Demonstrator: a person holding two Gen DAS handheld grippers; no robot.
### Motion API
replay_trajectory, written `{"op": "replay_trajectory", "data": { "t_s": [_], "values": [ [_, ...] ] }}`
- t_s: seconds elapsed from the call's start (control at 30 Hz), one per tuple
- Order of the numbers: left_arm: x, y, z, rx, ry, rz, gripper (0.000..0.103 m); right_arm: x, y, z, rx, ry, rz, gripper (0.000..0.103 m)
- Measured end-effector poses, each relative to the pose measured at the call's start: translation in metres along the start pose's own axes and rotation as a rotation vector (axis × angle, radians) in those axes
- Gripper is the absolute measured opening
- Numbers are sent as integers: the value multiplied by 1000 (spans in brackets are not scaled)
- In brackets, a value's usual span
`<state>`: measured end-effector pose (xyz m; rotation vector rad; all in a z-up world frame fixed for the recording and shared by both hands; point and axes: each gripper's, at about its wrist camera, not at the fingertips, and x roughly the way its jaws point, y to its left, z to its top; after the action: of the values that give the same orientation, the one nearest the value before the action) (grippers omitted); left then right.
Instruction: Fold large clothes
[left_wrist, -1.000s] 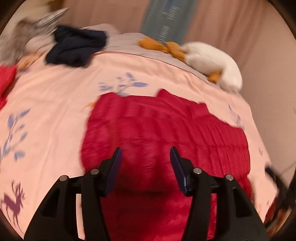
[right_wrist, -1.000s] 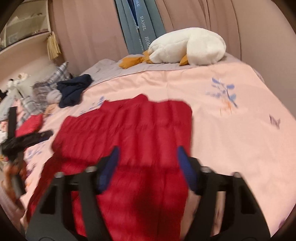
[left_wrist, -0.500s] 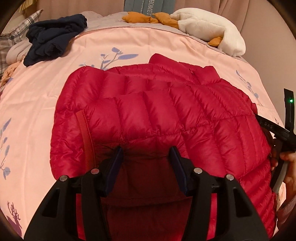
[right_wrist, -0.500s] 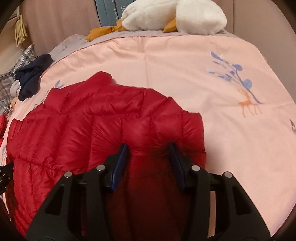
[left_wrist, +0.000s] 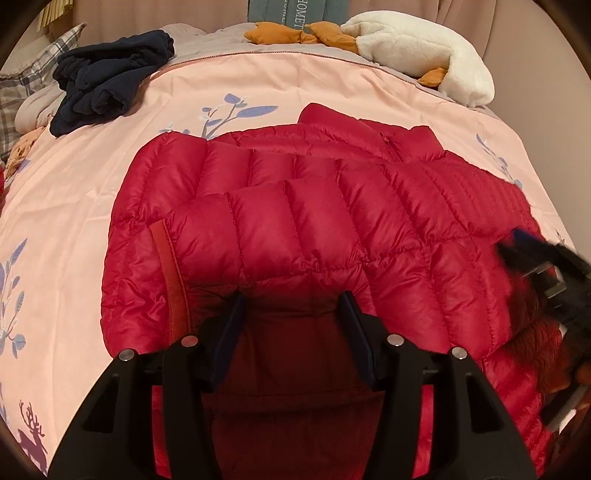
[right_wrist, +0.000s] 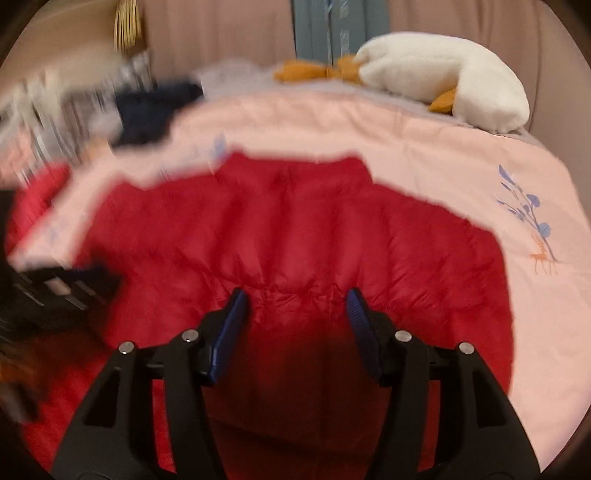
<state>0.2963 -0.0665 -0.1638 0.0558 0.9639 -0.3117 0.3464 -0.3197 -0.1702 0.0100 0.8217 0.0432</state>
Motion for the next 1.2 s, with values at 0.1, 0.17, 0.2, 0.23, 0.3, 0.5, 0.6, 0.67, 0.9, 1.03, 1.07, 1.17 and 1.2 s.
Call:
{"op": "replay_trajectory", "data": {
  "t_s": [0.1,0.17,0.2,0.23,0.3,0.5,0.6,0.67,0.9,1.03,1.07,1.17,1.2],
  "values": [
    [1,-4,-1,17,-3,22,55,10,7,-1,-13,24,-33,61],
    [-1,-5,-2,9,-12,34,55,6,6,2,11,36,-30,61],
    [-5,-4,-3,-4,-21,32,55,1,4,3,37,37,-23,61],
    [-9,-3,-4,-15,-30,24,56,-6,3,0,59,30,-10,61],
    [-23,-1,-11,-39,-50,-2,64,-27,0,-8,92,-1,37,67],
    [-66,-7,-44,3,-79,10,83,-91,0,-51,134,-40,125,72],
    [-86,-14,-67,44,-68,0,83,-112,7,-79,129,-9,151,72],
    [-95,-19,-86,68,-52,-7,83,-122,14,-96,122,18,170,72],
    [-106,-25,-165,136,-2,37,83,-147,38,-156,-18,90,114,72],
    [-126,-13,-202,107,-31,42,85,-167,37,-191,-74,69,44,73],
    [-130,-9,-206,91,-32,36,86,-175,36,-200,-80,54,27,73],
    [-146,3,-221,33,-39,31,86,-193,30,-223,-75,29,7,73],
    [-151,7,-225,16,-42,38,86,-199,27,-227,-77,20,0,73]
  ]
}}
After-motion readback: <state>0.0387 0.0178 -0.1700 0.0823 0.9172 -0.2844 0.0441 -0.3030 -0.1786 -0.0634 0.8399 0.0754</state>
